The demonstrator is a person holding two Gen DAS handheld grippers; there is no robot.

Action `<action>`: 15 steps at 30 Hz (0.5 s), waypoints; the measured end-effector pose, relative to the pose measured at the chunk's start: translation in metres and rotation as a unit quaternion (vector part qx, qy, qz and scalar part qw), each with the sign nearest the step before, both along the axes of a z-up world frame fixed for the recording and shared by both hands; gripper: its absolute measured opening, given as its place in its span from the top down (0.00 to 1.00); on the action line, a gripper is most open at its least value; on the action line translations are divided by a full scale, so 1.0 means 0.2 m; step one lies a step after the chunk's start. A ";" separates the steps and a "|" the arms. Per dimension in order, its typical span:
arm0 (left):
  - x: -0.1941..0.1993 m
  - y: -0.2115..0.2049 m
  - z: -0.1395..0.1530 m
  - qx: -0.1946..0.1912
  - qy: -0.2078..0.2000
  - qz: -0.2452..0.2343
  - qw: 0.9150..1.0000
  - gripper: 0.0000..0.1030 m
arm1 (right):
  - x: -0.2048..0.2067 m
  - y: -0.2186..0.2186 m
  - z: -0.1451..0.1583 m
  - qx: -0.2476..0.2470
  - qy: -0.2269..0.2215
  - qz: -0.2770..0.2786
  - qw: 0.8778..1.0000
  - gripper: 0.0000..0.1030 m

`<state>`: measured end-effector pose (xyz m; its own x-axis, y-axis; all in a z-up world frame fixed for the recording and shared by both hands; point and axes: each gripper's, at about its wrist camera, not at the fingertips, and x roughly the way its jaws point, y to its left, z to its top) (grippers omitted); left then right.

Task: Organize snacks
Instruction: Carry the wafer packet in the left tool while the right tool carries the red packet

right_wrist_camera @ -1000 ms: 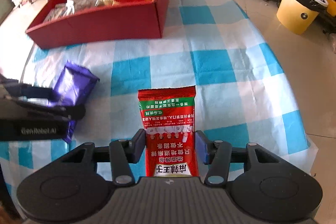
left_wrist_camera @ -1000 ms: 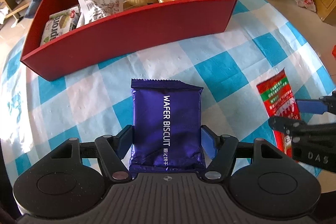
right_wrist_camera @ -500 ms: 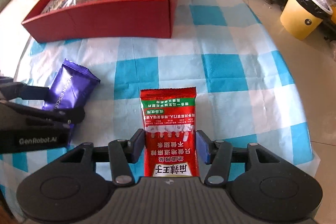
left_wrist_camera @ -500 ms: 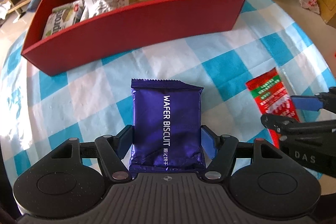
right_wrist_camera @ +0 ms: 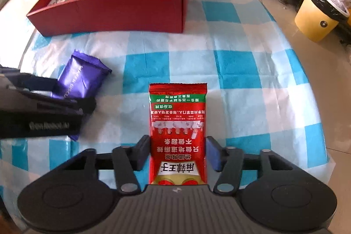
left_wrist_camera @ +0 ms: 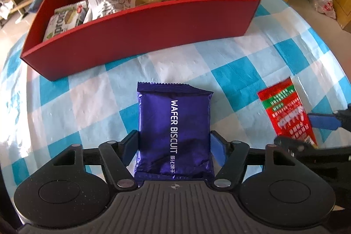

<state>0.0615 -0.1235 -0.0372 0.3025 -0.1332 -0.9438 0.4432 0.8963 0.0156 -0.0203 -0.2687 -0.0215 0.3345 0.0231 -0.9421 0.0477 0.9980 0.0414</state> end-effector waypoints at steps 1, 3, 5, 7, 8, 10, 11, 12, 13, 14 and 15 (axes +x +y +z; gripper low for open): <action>-0.01 0.00 0.00 0.001 0.000 -0.001 1.000 0.29 | 0.00 0.00 0.00 0.001 0.000 0.001 1.000 0.55; -0.02 0.00 0.00 0.000 0.004 0.001 1.000 0.29 | 0.00 0.01 0.01 0.003 0.000 0.004 1.000 0.56; -0.02 0.00 0.02 -0.004 0.001 -0.001 1.000 0.29 | -0.01 0.01 0.03 0.009 -0.005 0.001 1.000 0.57; -0.03 0.00 0.05 -0.013 -0.004 -0.004 1.000 0.29 | -0.02 0.01 0.06 0.014 -0.019 -0.003 1.000 0.57; -0.03 0.00 0.07 -0.017 -0.006 -0.005 1.000 0.29 | -0.03 0.01 0.08 0.017 -0.026 -0.005 1.000 0.57; -0.04 0.01 0.10 -0.026 -0.011 -0.007 1.000 0.29 | -0.05 0.01 0.12 0.020 -0.040 -0.009 0.999 0.57; -0.05 0.01 0.12 -0.029 -0.013 -0.007 0.999 0.29 | -0.05 0.01 0.13 0.021 -0.046 -0.012 0.999 0.57; -0.05 0.01 0.13 -0.032 -0.017 -0.008 0.999 0.29 | -0.06 0.02 0.15 0.021 -0.052 -0.014 0.998 0.57; -0.05 0.00 0.15 -0.033 -0.021 -0.008 0.999 0.29 | -0.06 0.01 0.16 0.022 -0.057 -0.015 0.998 0.57; -0.05 0.00 0.16 -0.035 -0.025 -0.008 0.999 0.29 | -0.06 0.01 0.17 0.024 -0.062 -0.019 0.998 0.57; -0.05 0.00 0.18 -0.037 -0.027 -0.007 0.999 0.29 | -0.06 0.01 0.18 0.026 -0.067 -0.020 0.997 0.57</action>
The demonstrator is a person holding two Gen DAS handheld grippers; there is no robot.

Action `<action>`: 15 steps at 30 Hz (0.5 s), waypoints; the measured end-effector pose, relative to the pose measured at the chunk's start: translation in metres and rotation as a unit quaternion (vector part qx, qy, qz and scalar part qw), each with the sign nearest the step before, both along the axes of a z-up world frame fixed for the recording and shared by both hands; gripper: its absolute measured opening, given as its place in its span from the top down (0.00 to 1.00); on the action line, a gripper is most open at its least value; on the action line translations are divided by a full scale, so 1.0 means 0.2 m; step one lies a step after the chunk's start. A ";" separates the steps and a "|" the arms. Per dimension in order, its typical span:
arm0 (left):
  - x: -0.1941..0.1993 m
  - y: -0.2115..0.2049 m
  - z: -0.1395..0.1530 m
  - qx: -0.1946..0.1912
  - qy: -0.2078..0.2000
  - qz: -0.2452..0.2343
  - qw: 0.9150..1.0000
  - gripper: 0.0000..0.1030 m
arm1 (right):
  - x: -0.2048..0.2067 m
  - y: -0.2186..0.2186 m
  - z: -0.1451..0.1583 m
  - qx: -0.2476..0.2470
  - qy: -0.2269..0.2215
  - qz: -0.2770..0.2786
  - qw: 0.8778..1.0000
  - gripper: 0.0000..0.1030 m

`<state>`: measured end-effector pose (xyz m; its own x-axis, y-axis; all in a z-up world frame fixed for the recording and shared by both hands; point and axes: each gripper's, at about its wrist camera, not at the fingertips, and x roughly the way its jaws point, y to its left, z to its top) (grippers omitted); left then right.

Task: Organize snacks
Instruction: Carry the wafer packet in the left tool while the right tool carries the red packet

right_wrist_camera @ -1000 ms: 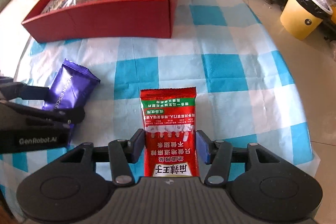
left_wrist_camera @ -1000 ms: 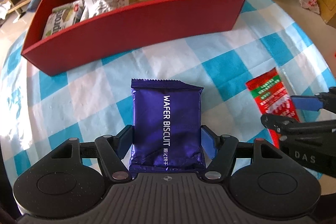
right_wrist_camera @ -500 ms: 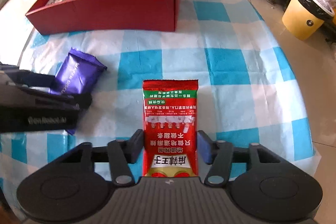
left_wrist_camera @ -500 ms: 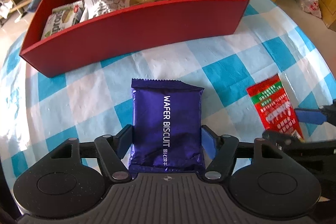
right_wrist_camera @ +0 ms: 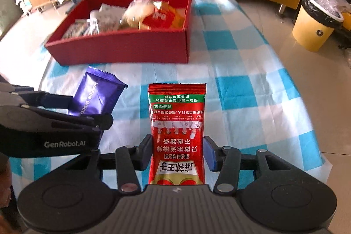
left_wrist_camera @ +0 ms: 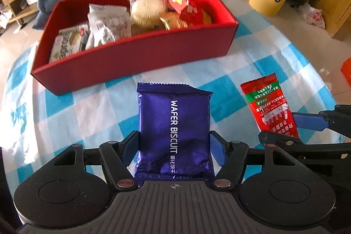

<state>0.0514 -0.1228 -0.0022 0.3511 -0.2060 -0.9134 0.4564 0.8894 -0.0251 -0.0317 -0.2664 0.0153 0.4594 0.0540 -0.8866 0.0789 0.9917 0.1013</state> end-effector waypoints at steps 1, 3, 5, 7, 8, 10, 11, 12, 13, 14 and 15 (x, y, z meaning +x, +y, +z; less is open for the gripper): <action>0.00 0.00 0.01 -0.002 -0.002 0.001 1.000 0.29 | 0.01 0.00 0.01 0.001 -0.003 -0.002 1.000 0.57; 0.01 0.00 0.03 -0.004 -0.007 0.004 1.000 0.29 | 0.02 -0.01 0.03 -0.002 -0.011 -0.008 1.000 0.57; 0.02 0.01 0.04 -0.003 -0.012 0.009 1.000 0.29 | 0.03 -0.02 0.04 -0.006 -0.018 -0.012 1.000 0.57; 0.03 0.02 0.04 -0.005 -0.014 0.013 1.000 0.29 | 0.04 -0.02 0.06 -0.007 -0.024 -0.013 1.000 0.57; 0.03 0.02 0.05 -0.006 -0.015 0.015 1.000 0.29 | 0.05 -0.02 0.07 -0.006 -0.026 -0.013 1.000 0.57; 0.04 0.03 0.07 -0.010 -0.018 0.018 1.000 0.29 | 0.06 -0.02 0.09 -0.006 -0.033 -0.013 0.999 0.57; 0.04 0.03 0.07 -0.011 -0.019 0.019 1.000 0.29 | 0.07 -0.02 0.10 -0.006 -0.036 -0.012 0.999 0.57; 0.05 0.03 0.08 -0.012 -0.022 0.021 0.999 0.29 | 0.08 -0.02 0.10 -0.006 -0.039 -0.012 0.999 0.57; 0.05 0.04 0.09 -0.014 -0.024 0.023 0.999 0.29 | 0.08 -0.02 0.12 -0.007 -0.043 -0.012 0.999 0.57; 0.06 0.04 0.10 -0.015 -0.026 0.024 0.999 0.29 | 0.09 -0.01 0.13 -0.008 -0.048 -0.012 0.999 0.57; 0.06 0.04 0.11 -0.016 -0.028 0.027 0.999 0.29 | 0.10 -0.01 0.14 -0.010 -0.052 -0.012 0.999 0.57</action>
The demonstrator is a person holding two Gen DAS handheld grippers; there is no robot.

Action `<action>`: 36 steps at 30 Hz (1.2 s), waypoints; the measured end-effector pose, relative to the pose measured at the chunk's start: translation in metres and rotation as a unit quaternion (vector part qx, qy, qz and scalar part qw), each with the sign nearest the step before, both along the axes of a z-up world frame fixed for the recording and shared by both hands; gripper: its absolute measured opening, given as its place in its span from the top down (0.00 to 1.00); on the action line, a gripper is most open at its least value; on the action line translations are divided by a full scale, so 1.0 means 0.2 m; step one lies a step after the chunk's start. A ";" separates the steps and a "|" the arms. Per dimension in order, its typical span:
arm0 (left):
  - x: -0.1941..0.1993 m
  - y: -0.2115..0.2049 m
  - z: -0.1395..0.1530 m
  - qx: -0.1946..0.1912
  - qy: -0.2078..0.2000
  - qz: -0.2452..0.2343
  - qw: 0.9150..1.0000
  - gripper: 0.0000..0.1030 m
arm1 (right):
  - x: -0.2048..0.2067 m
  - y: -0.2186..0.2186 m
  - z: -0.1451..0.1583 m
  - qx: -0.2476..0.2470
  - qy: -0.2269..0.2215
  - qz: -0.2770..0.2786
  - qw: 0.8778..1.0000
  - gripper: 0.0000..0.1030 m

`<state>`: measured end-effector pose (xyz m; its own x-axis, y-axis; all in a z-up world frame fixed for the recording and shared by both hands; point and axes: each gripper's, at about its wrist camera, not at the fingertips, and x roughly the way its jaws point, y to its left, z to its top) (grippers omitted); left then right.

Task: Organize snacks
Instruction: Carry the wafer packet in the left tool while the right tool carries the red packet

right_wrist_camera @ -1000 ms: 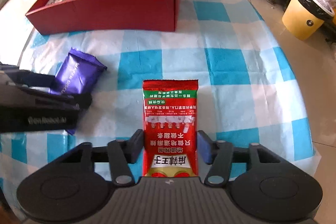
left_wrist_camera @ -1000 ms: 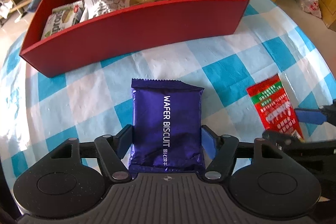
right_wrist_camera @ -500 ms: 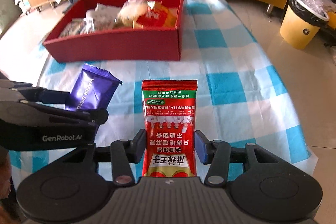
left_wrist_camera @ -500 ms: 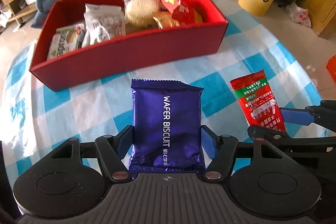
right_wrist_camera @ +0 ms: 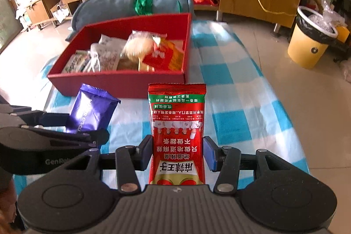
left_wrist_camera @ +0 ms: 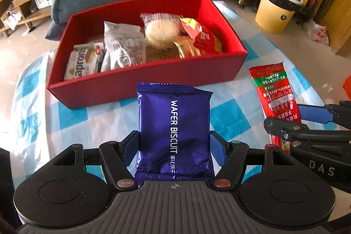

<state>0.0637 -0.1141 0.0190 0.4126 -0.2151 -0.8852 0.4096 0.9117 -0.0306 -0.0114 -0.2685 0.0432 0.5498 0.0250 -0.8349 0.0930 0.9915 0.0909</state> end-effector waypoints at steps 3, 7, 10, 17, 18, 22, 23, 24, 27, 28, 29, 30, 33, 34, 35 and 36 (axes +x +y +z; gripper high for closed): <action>0.02 0.01 0.02 -0.004 -0.005 0.007 1.000 0.29 | 0.03 0.01 0.03 -0.002 -0.012 0.001 1.000 0.57; 0.05 0.03 0.06 -0.010 -0.013 0.017 1.000 0.29 | 0.07 0.02 0.08 -0.005 -0.028 0.004 1.000 0.57; 0.08 0.04 0.08 -0.012 -0.021 0.024 0.999 0.29 | 0.10 0.03 0.11 -0.002 -0.038 0.006 0.999 0.57; 0.13 0.06 0.12 -0.015 -0.034 0.037 0.999 0.29 | 0.14 0.03 0.14 -0.005 -0.052 0.003 0.999 0.57; 0.14 0.07 0.12 -0.014 -0.035 0.038 0.999 0.29 | 0.14 0.03 0.14 -0.006 -0.054 0.003 0.999 0.57; 0.17 0.08 0.14 -0.014 -0.040 0.045 0.998 0.29 | 0.17 0.03 0.16 -0.006 -0.060 0.003 0.998 0.57; 0.17 0.08 0.14 -0.013 -0.042 0.046 0.998 0.29 | 0.18 0.03 0.17 -0.006 -0.061 0.003 0.998 0.57; 0.18 0.09 0.15 -0.013 -0.043 0.048 0.998 0.29 | 0.19 0.03 0.17 -0.006 -0.063 0.003 0.998 0.57; 0.21 0.09 0.16 -0.013 -0.048 0.052 0.997 0.29 | 0.21 0.04 0.19 -0.006 -0.069 0.006 0.998 0.57; 0.22 0.09 0.17 -0.013 -0.050 0.054 0.997 0.29 | 0.22 0.05 0.19 -0.007 -0.071 0.008 0.997 0.57; 0.23 0.10 0.18 -0.013 -0.052 0.055 0.997 0.29 | 0.23 0.05 0.20 -0.008 -0.073 0.009 0.997 0.57; 0.23 0.10 0.18 -0.013 -0.054 0.056 0.997 0.29 | 0.24 0.05 0.20 -0.009 -0.076 0.009 0.997 0.57; 0.26 0.11 0.20 -0.012 -0.060 0.061 0.996 0.29 | 0.28 0.06 0.21 -0.008 -0.080 0.009 0.997 0.57; 0.27 0.11 0.20 -0.012 -0.062 0.063 0.996 0.29 | 0.29 0.06 0.22 -0.008 -0.082 0.009 0.997 0.57; 0.28 0.11 0.21 -0.012 -0.063 0.065 0.996 0.29 | 0.30 0.06 0.22 -0.009 -0.084 0.009 0.996 0.57; 0.29 0.11 0.21 -0.011 -0.064 0.066 0.996 0.29 | 0.31 0.06 0.23 -0.009 -0.087 0.008 0.996 0.57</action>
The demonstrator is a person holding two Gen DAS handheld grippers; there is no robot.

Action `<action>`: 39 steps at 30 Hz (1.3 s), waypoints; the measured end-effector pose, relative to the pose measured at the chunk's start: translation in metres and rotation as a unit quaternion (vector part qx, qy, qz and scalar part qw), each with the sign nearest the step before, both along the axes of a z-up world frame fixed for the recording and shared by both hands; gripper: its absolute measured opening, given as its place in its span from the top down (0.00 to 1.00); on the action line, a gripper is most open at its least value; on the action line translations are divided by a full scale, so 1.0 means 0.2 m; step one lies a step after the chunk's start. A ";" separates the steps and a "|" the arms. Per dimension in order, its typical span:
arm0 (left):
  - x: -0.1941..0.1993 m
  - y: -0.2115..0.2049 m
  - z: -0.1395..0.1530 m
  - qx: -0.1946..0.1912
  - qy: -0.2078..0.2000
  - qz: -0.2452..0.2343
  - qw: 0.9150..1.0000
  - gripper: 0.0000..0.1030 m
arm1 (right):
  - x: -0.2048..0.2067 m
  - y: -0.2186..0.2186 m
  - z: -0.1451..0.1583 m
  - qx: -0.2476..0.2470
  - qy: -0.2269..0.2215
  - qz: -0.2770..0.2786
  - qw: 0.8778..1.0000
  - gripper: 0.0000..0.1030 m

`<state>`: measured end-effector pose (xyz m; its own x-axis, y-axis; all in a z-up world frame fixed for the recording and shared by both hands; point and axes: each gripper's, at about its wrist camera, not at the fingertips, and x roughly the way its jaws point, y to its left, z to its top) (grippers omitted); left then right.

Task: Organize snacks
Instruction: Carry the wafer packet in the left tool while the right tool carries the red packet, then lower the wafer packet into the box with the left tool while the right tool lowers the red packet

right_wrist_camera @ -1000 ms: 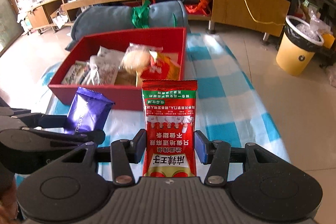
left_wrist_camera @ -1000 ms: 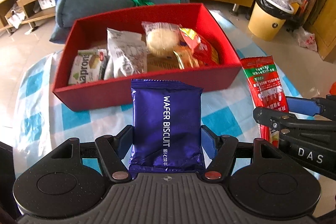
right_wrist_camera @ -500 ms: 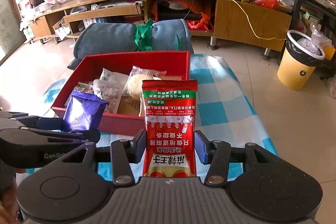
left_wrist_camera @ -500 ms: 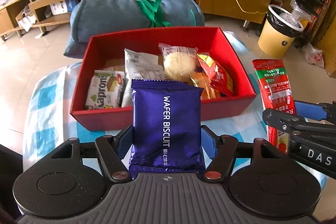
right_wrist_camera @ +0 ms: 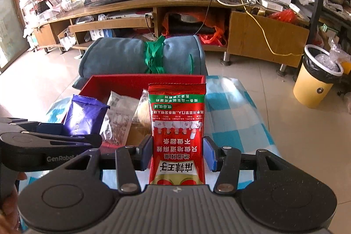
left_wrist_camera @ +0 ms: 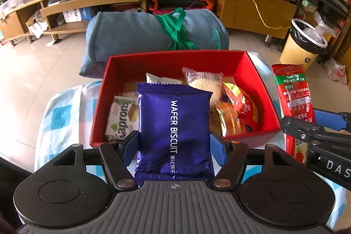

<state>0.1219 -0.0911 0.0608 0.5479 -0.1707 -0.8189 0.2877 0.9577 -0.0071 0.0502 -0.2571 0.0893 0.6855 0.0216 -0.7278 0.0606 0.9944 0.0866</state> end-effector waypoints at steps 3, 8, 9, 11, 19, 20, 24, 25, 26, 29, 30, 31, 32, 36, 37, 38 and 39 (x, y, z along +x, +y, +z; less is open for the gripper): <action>0.03 0.00 0.01 0.001 -0.004 0.004 1.000 0.29 | 0.03 0.00 0.02 0.002 -0.006 -0.001 1.000 0.57; 0.08 0.02 0.02 0.005 -0.012 0.011 1.000 0.29 | 0.09 0.00 0.03 0.001 -0.013 -0.001 1.000 0.57; 0.09 0.02 0.02 0.005 -0.013 0.013 1.000 0.29 | 0.10 0.00 0.03 0.002 -0.014 -0.001 1.000 0.57; 0.11 0.02 0.02 0.005 -0.013 0.016 1.000 0.29 | 0.12 0.00 0.03 0.002 -0.016 -0.001 1.000 0.57; 0.17 0.02 0.04 0.013 -0.026 0.024 0.999 0.29 | 0.20 0.01 0.04 0.004 -0.023 0.000 1.000 0.57; 0.18 0.02 0.04 0.014 -0.027 0.024 0.999 0.29 | 0.21 0.01 0.04 0.004 -0.024 0.000 1.000 0.57; 0.21 0.01 0.04 0.016 -0.029 0.025 0.999 0.29 | 0.26 0.02 0.04 0.004 -0.026 0.002 1.000 0.57; 0.22 0.01 0.04 0.017 -0.029 0.025 0.999 0.29 | 0.27 0.02 0.04 0.004 -0.026 0.002 1.000 0.57; 0.23 0.01 0.04 0.017 -0.029 0.025 0.999 0.29 | 0.28 0.02 0.03 0.005 -0.025 0.003 1.000 0.57; 0.24 0.00 0.04 0.018 -0.029 0.026 0.999 0.29 | 0.30 0.02 0.03 0.005 -0.025 0.003 1.000 0.57; 0.25 0.00 0.04 0.019 -0.029 0.027 0.999 0.29 | 0.31 0.02 0.03 0.005 -0.025 0.004 1.000 0.57; 0.26 0.00 0.04 0.019 -0.029 0.028 0.999 0.29 | 0.31 0.03 0.03 0.004 -0.026 0.004 1.000 0.57; 0.26 0.00 0.03 0.019 -0.029 0.028 0.999 0.29 | 0.32 0.03 0.03 0.004 -0.026 0.004 1.000 0.57; 0.29 0.00 0.03 0.021 -0.029 0.031 0.999 0.29 | 0.35 0.04 0.02 0.002 -0.025 0.006 1.000 0.57; 0.30 0.00 0.03 0.021 -0.028 0.031 0.999 0.29 | 0.36 0.04 0.02 0.001 -0.024 0.006 1.000 0.57; 0.30 0.00 0.03 0.022 -0.028 0.031 0.999 0.29 | 0.36 0.05 0.02 0.001 -0.024 0.007 1.000 0.57; 0.31 -0.01 0.02 0.023 -0.028 0.032 0.999 0.29 | 0.37 0.05 0.02 0.000 -0.023 0.007 1.000 0.57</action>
